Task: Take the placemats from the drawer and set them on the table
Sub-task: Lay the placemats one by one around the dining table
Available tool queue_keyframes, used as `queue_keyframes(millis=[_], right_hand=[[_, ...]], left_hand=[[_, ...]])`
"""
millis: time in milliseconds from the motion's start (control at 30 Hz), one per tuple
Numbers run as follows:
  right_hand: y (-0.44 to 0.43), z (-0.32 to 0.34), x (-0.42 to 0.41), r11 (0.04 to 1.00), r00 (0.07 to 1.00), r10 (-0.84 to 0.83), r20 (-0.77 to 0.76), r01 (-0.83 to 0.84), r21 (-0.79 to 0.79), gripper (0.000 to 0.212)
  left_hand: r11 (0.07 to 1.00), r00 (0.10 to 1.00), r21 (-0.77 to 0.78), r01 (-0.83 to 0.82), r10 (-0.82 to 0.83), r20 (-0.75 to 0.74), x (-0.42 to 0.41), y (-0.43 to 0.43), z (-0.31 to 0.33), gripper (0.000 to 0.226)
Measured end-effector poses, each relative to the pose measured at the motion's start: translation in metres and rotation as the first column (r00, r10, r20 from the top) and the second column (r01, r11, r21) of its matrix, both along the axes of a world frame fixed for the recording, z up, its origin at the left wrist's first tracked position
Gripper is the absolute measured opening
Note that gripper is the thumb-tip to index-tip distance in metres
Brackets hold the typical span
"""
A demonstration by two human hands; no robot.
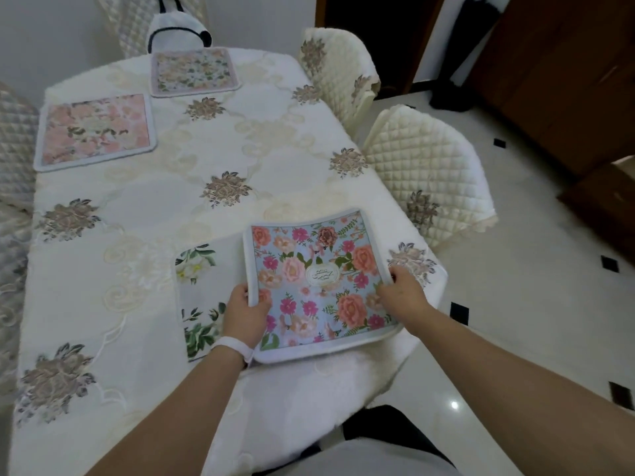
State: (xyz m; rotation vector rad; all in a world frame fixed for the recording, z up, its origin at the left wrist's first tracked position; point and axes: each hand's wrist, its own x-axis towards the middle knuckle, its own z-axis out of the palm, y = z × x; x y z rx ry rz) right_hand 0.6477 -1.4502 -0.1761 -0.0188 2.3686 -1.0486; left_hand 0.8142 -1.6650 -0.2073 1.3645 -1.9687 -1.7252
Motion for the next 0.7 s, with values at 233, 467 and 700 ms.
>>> queue_keyframes(millis=[233,467,700], right_hand=[[0.066,0.019,-0.024,0.993,0.993,-0.104,-0.049,0.101,-0.058,0.025],[0.138,0.034,-0.063,0.988,0.988,-0.132,-0.086,0.124,-0.088,0.017],[0.242,0.058,-0.124,0.984,0.981,-0.138,-0.140,0.120,-0.131,0.015]], left_hand=[[0.994,0.993,-0.033,0.100,-0.102,-0.061,-0.044,0.048,0.027,0.015],[0.990,0.988,-0.068,0.127,-0.133,-0.082,-0.090,0.111,0.051,0.012],[0.989,0.979,-0.036,0.146,-0.149,-0.139,-0.158,0.207,0.079,0.023]])
